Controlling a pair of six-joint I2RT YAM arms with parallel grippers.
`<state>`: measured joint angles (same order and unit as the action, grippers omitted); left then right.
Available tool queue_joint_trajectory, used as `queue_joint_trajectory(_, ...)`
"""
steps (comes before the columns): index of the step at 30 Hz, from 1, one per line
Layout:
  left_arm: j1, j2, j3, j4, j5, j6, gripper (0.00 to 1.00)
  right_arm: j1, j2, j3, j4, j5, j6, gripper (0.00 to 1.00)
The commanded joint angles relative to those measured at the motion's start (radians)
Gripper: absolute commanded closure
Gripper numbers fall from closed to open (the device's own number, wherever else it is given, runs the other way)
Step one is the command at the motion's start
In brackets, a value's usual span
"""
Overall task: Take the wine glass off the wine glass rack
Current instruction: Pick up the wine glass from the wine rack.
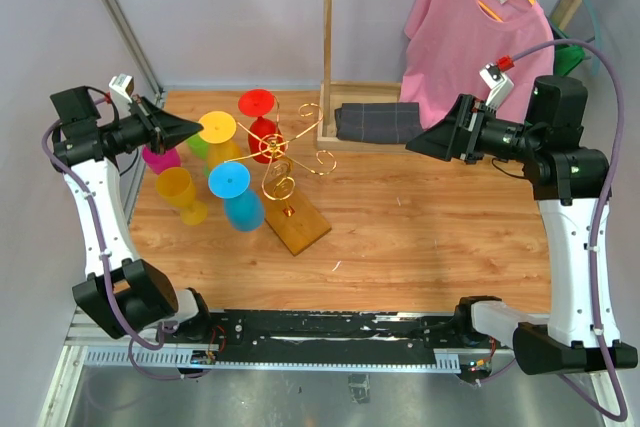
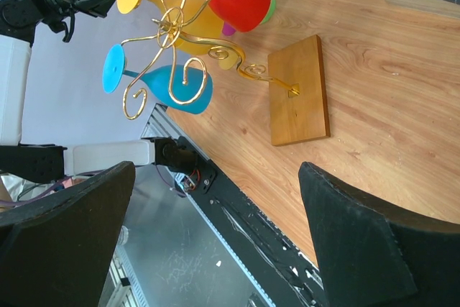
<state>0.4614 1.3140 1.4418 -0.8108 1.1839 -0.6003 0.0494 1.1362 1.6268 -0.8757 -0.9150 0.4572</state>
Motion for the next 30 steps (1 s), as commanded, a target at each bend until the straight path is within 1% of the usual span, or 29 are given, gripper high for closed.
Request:
queue_joint_trajectory(1,-0.005,0.01,0.042,0.022,0.045,-0.038,1.0,-0.017,-0.019,-0.014,0.026,-0.005,0.014,0.01)
queue_joint_trajectory(30,-0.077,0.047,0.057,0.094,0.044,-0.095,1.0,-0.017,-0.044,-0.031,0.034,-0.003,0.031,0.02)
